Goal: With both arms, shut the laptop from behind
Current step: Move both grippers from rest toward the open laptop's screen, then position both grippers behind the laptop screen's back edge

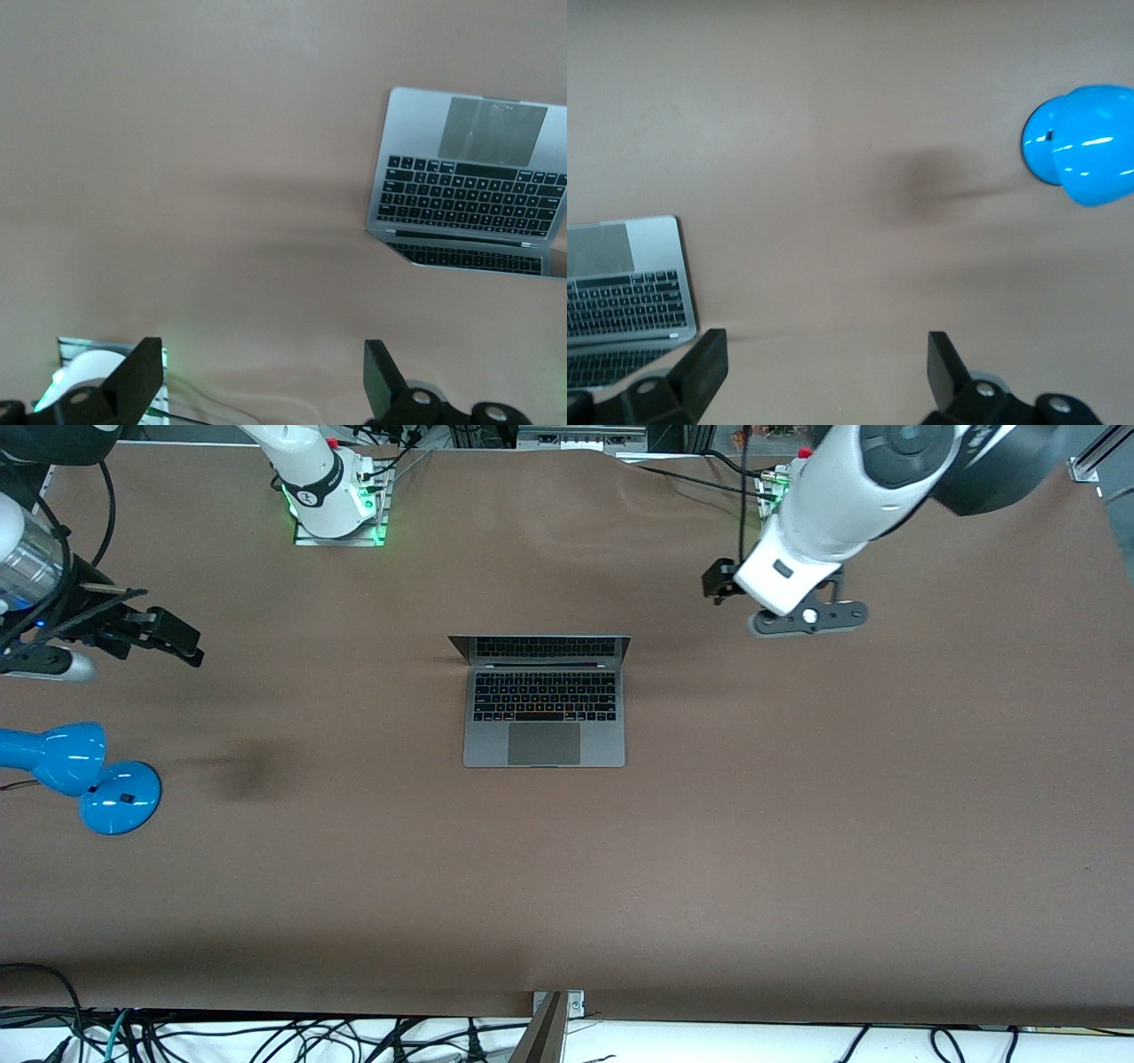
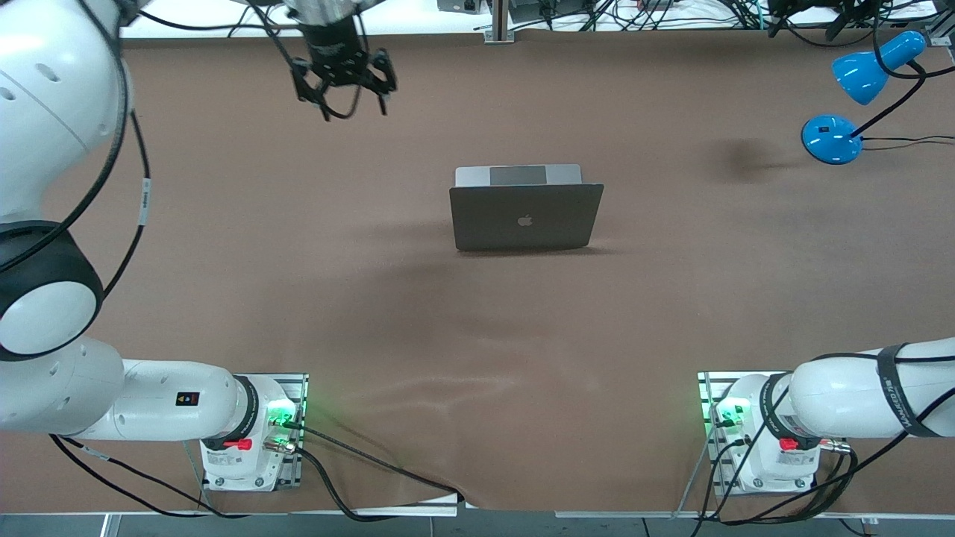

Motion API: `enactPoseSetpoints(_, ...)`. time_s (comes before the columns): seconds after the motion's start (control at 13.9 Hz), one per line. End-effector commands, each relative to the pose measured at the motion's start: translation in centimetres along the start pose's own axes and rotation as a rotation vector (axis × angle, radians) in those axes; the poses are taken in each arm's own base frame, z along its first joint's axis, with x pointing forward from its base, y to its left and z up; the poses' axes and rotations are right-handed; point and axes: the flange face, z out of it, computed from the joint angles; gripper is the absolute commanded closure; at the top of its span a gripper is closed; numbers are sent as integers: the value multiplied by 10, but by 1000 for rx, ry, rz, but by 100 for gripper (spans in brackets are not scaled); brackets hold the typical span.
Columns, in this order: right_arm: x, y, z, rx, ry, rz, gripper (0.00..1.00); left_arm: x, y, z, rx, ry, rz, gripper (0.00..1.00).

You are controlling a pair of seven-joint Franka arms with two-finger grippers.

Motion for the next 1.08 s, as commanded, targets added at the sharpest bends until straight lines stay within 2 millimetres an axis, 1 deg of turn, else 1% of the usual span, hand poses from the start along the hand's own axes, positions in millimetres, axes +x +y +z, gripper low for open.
enactPoseSetpoints(0.0, -8, -17, 13, -19, -76, -26, 0, -5, 37, 27, -17, -46, -46, 0)
enactPoseSetpoints(0.14, -18, -34, 23, -36, -146, -56, 0, -10, 66, 56, -6, -101, -55, 0)
enactPoseSetpoints(0.22, -24, -46, 29, -47, -184, -76, 0, -9, 76, 71, -5, -142, -45, 0)
enactPoseSetpoints(0.36, -34, -71, 36, -55, -227, -121, 0, -2, 88, 95, -58, -267, -50, 0)
enactPoseSetpoints(0.5, -44, -91, 42, -60, -256, -152, 0, -2, 95, 106, -74, -321, -59, 0)
enactPoseSetpoints(0.65, -56, -109, 50, -79, -300, -139, 0, -10, 108, 119, -68, -368, -98, 3)
enactPoseSetpoints(0.72, -62, -114, 59, -70, -322, -137, 0, -14, 115, 123, -55, -376, -119, 5)
enactPoseSetpoints(0.79, -71, -126, 68, -47, -343, -159, 0, -21, 121, 124, -47, -377, -130, 11)
enactPoseSetpoints(0.86, -77, -135, 72, -40, -340, -175, 0, -21, 122, 121, -49, -374, -138, 23)
enactPoseSetpoints(0.93, -84, -149, 79, -42, -336, -201, 0, -22, 123, 120, -45, -375, -145, 40)
enactPoseSetpoints(1.01, -91, -162, 85, -44, -325, -226, 0, -22, 123, 120, -44, -373, -152, 63)
